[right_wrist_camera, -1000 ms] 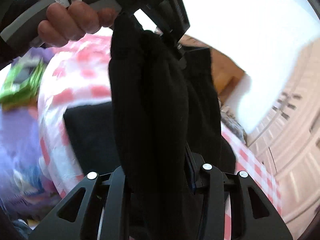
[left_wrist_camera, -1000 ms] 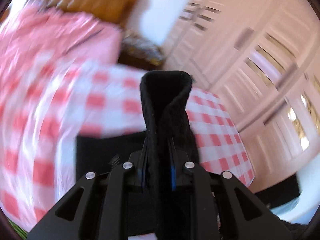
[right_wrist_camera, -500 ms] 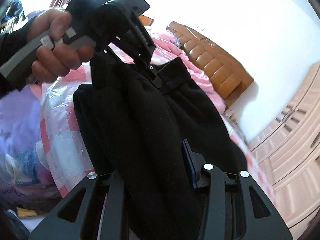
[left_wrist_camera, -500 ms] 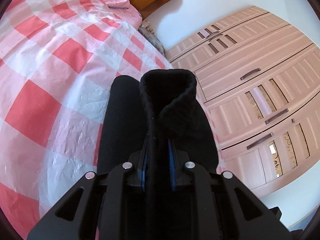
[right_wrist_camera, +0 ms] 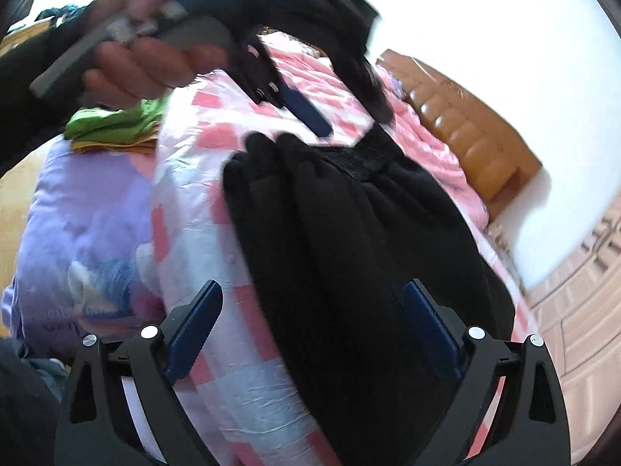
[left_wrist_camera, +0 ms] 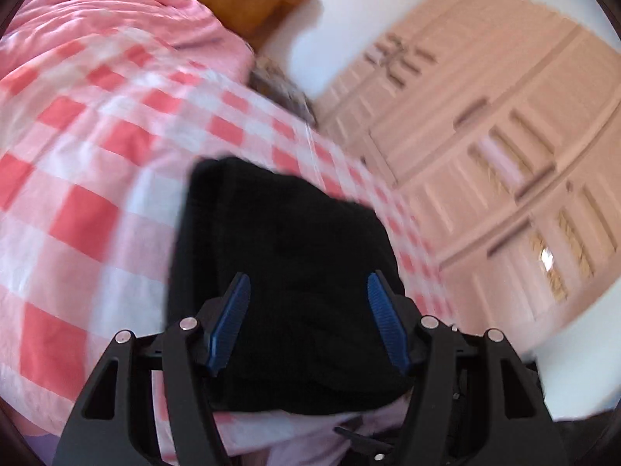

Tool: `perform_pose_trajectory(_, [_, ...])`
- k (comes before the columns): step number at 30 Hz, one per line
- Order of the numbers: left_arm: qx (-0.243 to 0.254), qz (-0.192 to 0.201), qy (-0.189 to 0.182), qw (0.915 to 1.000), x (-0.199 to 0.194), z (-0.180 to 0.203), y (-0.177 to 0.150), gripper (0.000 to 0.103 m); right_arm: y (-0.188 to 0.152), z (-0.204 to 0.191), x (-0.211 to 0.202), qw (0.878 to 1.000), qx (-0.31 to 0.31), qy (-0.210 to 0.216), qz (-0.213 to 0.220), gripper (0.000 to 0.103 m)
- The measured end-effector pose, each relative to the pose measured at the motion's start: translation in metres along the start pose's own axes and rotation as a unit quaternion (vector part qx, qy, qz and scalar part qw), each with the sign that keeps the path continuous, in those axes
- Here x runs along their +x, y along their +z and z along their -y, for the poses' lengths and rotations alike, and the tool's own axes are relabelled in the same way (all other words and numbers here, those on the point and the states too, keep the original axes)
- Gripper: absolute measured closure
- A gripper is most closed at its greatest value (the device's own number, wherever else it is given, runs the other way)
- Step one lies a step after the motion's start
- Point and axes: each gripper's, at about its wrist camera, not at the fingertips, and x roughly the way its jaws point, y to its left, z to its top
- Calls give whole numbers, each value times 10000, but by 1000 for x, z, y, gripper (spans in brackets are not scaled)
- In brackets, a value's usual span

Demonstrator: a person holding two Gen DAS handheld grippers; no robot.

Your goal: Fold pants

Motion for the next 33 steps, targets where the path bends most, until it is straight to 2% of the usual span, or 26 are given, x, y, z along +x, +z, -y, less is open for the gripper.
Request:
perform_pose_trajectory(3, [-20, -235, 747, 9969, 13, -2, -3, 40, -4, 9, -25, 9983, 441, 201, 329, 11])
perform_pose_trajectory(4, [-80, -288, 805, 9963, 15, -6, -5, 41, -7, 21, -33, 9960, 735, 247, 442, 11])
perform_pose_trajectory(5, [-152, -331, 715, 9968, 17, -11, -6, 43, -11, 31, -38, 9934, 992, 257, 510, 11])
perform_pose_trajectory(6, [-170, -407, 473, 9979, 19, -12, -8, 48, -14, 40, -41, 9908, 1216, 243, 547, 11])
perform_pose_trajectory(8, [70, -403, 663, 9970, 18, -8, -12, 55, -20, 57, -43, 9847, 1630, 199, 585, 11])
perform_pose_trajectory(11, [206, -433, 777, 9958, 20, -7, -13, 55, -27, 76, -44, 9748, 2125, 214, 638, 11])
perform_pose_trajectory(16, [276, -555, 766, 9951, 27, -10, -8, 59, -31, 80, -39, 9695, 2361, 227, 623, 11])
perform_pose_trajectory(17, [282, -559, 783, 9950, 28, -9, -7, 62, -33, 80, -38, 9693, 2373, 208, 612, 11])
perform_pose_trajectory(18, [288, -485, 823, 9950, 26, -7, -5, 70, -33, 81, -38, 9689, 2390, 210, 611, 11])
perform_pose_trajectory(19, [303, -340, 834, 9955, 21, -3, -5, 83, -33, 81, -38, 9684, 2409, 204, 612, 11])
perform_pose_trajectory(20, [332, -166, 952, 9948, 14, 0, -4, 100, -34, 82, -39, 9677, 2438, 175, 622, 11])
perform_pose_trajectory(21, [379, 77, 1093, 9933, 2, 6, -5, 100, -35, 83, -38, 9669, 2467, 168, 634, 11])
perform_pose_trajectory(24, [388, 410, 632, 9964, -25, 17, -10, 99, -35, 85, -41, 9642, 2555, 206, 672, 11])
perform_pose_trajectory(26, [230, 428, 617, 9969, -29, 10, -10, 96, -36, 86, -40, 9626, 2610, 268, 673, 11])
perform_pose_trajectory(27, [40, 426, 717, 9965, -30, 0, -8, 90, -36, 85, -39, 9624, 2619, 283, 663, 11])
perform_pose_trajectory(29, [-265, 367, 533, 9976, -29, -14, -4, 53, -37, 84, -39, 9632, 2593, 294, 647, 11])
perform_pose_trajectory(30, [-415, 288, 278, 9983, -25, -22, -2, 47, -37, 83, -39, 9634, 2585, 287, 650, 11])
perform_pose_trajectory(31, [-471, 253, 195, 9984, -22, -25, -1, 43, -37, 84, -40, 9633, 2587, 286, 652, 11])
perform_pose_trajectory(33, [-457, 97, 175, 9988, -11, -28, -1, 43, -38, 86, -40, 9624, 2618, 281, 662, 11])
